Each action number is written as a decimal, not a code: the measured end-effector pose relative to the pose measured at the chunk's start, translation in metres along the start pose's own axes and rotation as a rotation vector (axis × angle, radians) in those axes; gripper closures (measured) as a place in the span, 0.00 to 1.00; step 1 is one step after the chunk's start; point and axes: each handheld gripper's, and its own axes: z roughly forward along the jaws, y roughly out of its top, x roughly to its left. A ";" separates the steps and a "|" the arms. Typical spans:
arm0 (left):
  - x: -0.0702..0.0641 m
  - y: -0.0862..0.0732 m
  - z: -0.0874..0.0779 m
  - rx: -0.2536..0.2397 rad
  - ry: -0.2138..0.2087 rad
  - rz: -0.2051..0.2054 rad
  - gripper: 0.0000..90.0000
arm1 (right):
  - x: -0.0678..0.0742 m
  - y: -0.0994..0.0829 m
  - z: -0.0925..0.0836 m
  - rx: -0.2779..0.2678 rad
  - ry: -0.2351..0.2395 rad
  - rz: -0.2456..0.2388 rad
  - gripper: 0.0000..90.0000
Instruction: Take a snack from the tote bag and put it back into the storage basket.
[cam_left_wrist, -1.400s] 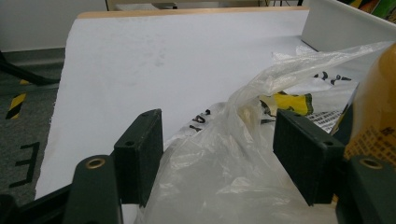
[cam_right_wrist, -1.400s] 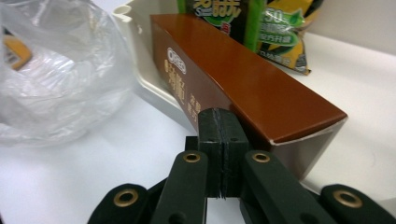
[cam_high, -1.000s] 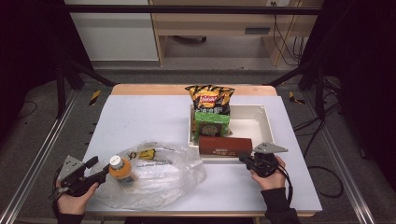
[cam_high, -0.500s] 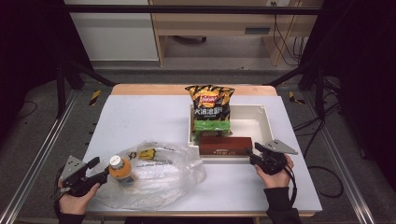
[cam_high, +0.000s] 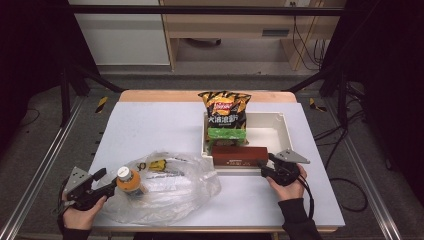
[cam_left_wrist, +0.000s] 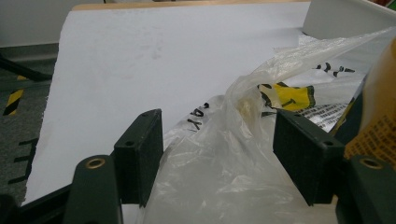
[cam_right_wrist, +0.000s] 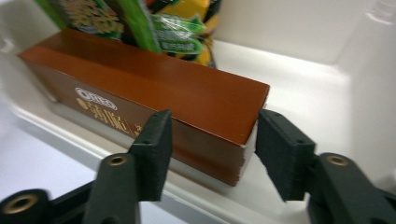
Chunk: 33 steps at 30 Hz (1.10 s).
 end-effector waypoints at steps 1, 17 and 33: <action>0.000 0.000 0.000 0.000 0.000 0.000 0.36 | 0.001 0.000 0.000 -0.002 0.011 0.001 0.54; 0.001 0.001 -0.002 -0.004 0.004 -0.006 0.36 | 0.025 0.020 -0.009 -0.114 0.103 -0.047 0.88; 0.001 0.001 -0.002 -0.010 0.000 -0.009 0.36 | 0.071 0.075 0.064 -0.164 0.141 -0.005 0.99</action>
